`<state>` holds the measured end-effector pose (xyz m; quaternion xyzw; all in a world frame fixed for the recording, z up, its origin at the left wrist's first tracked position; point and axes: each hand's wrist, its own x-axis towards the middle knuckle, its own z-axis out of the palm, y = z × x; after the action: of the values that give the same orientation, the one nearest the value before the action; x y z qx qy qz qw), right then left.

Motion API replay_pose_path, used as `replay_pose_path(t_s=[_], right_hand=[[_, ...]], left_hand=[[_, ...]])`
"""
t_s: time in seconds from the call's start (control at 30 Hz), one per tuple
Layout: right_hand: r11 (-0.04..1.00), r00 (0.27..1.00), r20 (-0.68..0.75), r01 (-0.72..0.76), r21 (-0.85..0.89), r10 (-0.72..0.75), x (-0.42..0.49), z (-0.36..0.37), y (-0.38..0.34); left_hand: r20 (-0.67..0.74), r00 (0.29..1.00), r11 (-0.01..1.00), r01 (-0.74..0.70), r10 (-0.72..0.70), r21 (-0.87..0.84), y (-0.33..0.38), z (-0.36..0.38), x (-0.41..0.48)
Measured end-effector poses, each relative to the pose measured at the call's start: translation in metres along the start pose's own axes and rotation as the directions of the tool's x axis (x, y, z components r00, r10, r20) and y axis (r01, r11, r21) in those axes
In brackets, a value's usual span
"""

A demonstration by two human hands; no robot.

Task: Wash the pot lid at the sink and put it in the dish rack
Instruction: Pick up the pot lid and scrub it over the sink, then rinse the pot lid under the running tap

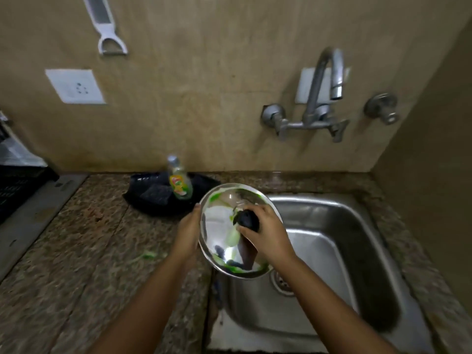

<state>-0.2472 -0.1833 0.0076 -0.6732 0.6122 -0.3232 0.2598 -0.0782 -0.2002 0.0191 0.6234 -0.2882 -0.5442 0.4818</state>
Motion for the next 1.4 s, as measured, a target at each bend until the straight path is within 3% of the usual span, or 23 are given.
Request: replay_pose_path(t_s=[0.1,0.2,0.27,0.37,0.47,0.63,0.77,0.93,1.1,1.17,1.27,1.4], right_hand=[[0.999,0.998,-0.046,-0.040,-0.034,0.039,0.003,-0.040,0.026],[0.996,0.999,0.005,-0.046,-0.072,0.046,0.009,-0.080,0.046],[0.995,0.990,-0.105,-0.098,0.022,0.100,0.019,-0.113,0.061],[0.954,0.906,-0.328,-0.201,0.222,0.267,0.052,-0.158,0.077],[0.919,0.881,-0.328,-0.237,0.316,0.340,0.097,-0.187,0.079],[0.962,0.880,-0.403,-0.186,0.197,0.253,0.140,-0.195,0.070],[0.970,0.842,-0.483,-0.228,0.082,0.239,0.151,-0.190,0.071],[0.941,0.822,-0.467,-0.231,0.248,0.325,0.155,-0.193,0.075],[0.891,0.871,-0.334,-0.214,0.400,0.359,0.134,-0.190,0.073],[0.925,0.891,-0.302,-0.256,0.281,0.338,0.107,-0.179,0.076],[0.971,0.958,-0.220,-0.211,-0.111,0.183,0.070,-0.153,0.076],[0.849,0.993,0.055,0.118,-0.515,-0.104,0.062,-0.120,0.068]], left_hand=[[0.010,0.996,0.996,-0.087,0.087,0.013,-0.002,0.054,-0.002],[0.024,0.995,0.995,-0.102,0.102,0.003,-0.004,0.094,0.000],[0.036,0.995,0.995,-0.098,0.097,0.006,-0.004,0.115,0.001],[0.035,0.993,0.993,-0.115,0.115,-0.002,-0.002,0.138,0.003],[0.039,0.992,0.993,-0.122,0.122,-0.007,0.008,0.156,0.006],[0.055,0.986,0.987,-0.155,0.157,-0.043,0.021,0.169,0.002],[0.084,0.984,0.987,-0.156,0.159,-0.039,0.022,0.169,0.009],[0.114,0.980,0.986,-0.156,0.162,-0.059,0.022,0.174,0.009],[0.143,0.981,0.989,-0.119,0.131,-0.093,0.017,0.179,0.008],[0.147,0.983,0.992,-0.102,0.113,-0.079,0.016,0.179,0.009],[0.143,0.983,0.991,-0.104,0.114,-0.079,0.017,0.182,0.012],[0.152,0.978,0.990,-0.135,0.141,-0.050,0.015,0.189,0.010]])
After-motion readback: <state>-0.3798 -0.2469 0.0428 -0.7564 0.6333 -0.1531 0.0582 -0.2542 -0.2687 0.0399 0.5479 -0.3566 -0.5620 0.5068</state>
